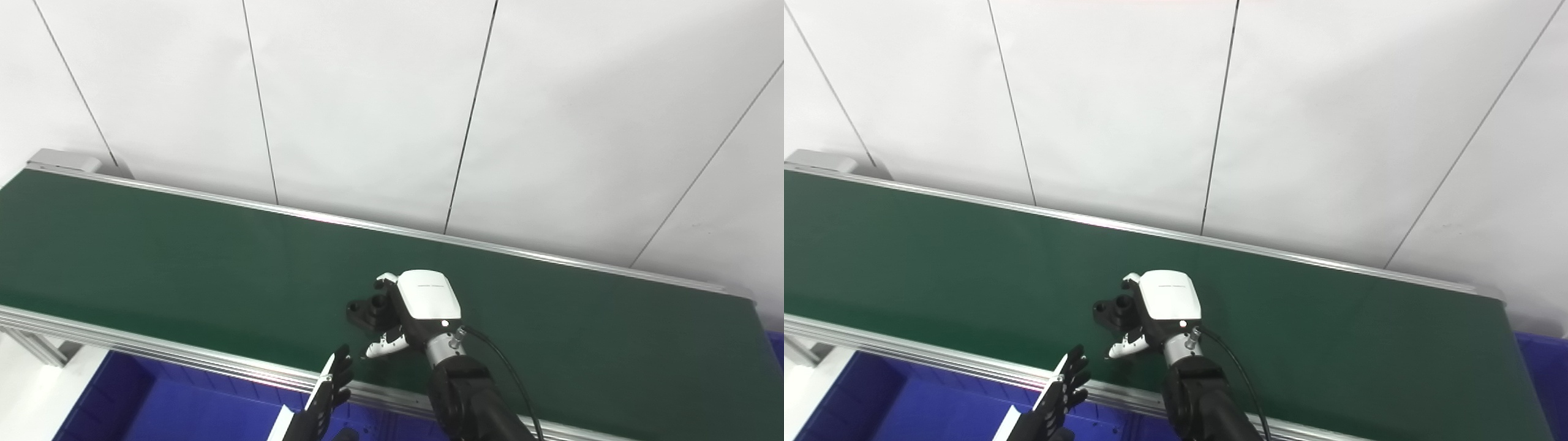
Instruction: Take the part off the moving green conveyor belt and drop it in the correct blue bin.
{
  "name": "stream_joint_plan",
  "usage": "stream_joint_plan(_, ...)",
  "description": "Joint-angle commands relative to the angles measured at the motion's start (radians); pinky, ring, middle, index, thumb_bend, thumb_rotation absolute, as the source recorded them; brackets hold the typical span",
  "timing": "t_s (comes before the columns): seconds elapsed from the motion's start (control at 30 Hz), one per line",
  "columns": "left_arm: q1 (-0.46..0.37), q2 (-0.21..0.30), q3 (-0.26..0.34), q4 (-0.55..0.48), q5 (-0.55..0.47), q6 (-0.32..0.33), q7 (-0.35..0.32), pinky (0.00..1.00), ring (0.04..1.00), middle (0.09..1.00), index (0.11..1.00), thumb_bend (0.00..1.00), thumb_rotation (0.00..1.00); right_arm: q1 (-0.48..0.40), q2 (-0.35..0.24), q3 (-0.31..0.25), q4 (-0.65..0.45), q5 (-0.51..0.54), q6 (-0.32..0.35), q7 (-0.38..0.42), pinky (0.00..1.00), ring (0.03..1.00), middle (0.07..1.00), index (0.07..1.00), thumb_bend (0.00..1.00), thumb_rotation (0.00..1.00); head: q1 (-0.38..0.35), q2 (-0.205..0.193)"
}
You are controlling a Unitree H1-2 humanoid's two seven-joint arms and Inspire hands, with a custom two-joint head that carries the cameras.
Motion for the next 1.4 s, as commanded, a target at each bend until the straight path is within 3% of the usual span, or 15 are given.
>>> stream_joint_plan(0.0, 0.01, -0.013, -0.01, -0.044, -0.011, -0.005, 0.001, 0.93, 0.969, 0.993, 1.0, 0.74, 0.95, -0.02, 0.0, 0.01, 0.018, 0.006, -0.026, -0.027, 0.13, 0.191, 0.289, 0.532, 0.55, 0.16, 0.001, 0.002)
stream_joint_plan(0.13, 0.008, -0.01, -0.012, -0.046, -0.01, 0.002, 0.002, 0.92, 0.968, 0.994, 1.0, 0.75, 0.96, -0.022, -0.008, 0.028, 0.014, -0.011, 0.047, 0.018, 0.12, 0.183, 0.286, 0.492, 0.51, 0.13, 0.001, 0.004)
stream_joint_plan(0.23, 0.009, -0.009, -0.011, -0.046, -0.016, 0.005, 0.001, 0.92, 0.968, 0.995, 1.0, 0.76, 0.96, -0.027, -0.025, 0.046, -0.004, -0.027, 0.1, 0.104, 0.12, 0.183, 0.29, 0.49, 0.51, 0.12, 0.001, 0.004)
stream_joint_plan(0.3, 0.008, -0.009, -0.011, -0.046, -0.018, 0.005, 0.002, 0.92, 0.965, 0.991, 1.0, 0.76, 0.95, -0.027, -0.036, 0.052, -0.011, -0.026, 0.113, 0.127, 0.16, 0.231, 0.447, 0.487, 0.53, 0.02, -0.004, 0.007)
stream_joint_plan(0.33, 0.007, -0.008, -0.01, -0.044, -0.018, 0.003, 0.002, 0.92, 0.965, 0.99, 1.0, 0.76, 0.95, -0.026, -0.04, 0.052, -0.014, -0.025, 0.119, 0.135, 0.16, 0.233, 0.452, 0.487, 0.53, 0.01, -0.005, 0.006)
stream_joint_plan(0.77, -0.003, -0.007, -0.01, -0.033, -0.013, -0.002, 0.004, 0.91, 0.951, 0.981, 1.0, 0.76, 0.97, 0.022, -0.058, 0.029, -0.029, 0.024, 0.098, 0.051, 0.13, 0.189, 0.47, 0.488, 0.53, 0.0, -0.015, 0.005)
stream_joint_plan(0.9, -0.004, -0.008, -0.01, -0.034, -0.014, 0.001, 0.003, 0.91, 0.95, 0.978, 1.0, 0.76, 0.97, 0.039, -0.067, 0.017, -0.069, 0.055, 0.102, 0.072, 0.15, 0.212, 0.47, 0.488, 0.53, 0.0, -0.02, 0.005)
stream_joint_plan(1.03, -0.005, -0.006, -0.007, -0.037, -0.018, 0.002, 0.002, 0.91, 0.949, 0.977, 1.0, 0.76, 0.97, 0.065, -0.101, 0.004, -0.155, 0.072, 0.079, 0.063, 0.17, 0.235, 0.471, 0.487, 0.52, 0.0, -0.042, 0.007)
stream_joint_plan(1.27, -0.01, 0.014, 0.018, -0.044, -0.033, 0.004, -0.006, 0.91, 0.949, 0.972, 1.0, 0.77, 1.0, 0.081, -0.211, -0.056, -0.43, 0.068, 0.095, 0.173, 0.23, 0.3, 0.431, 0.523, 0.52, 0.0, -0.111, 0.017)
stream_joint_plan(1.37, -0.013, 0.029, 0.031, -0.049, -0.041, 0.003, -0.013, 0.9, 0.943, 0.972, 1.0, 0.78, 1.0, 0.08, -0.248, -0.085, -0.528, 0.052, 0.098, 0.218, 0.16, 0.229, 0.467, 0.49, 0.52, 0.0, -0.134, 0.022)
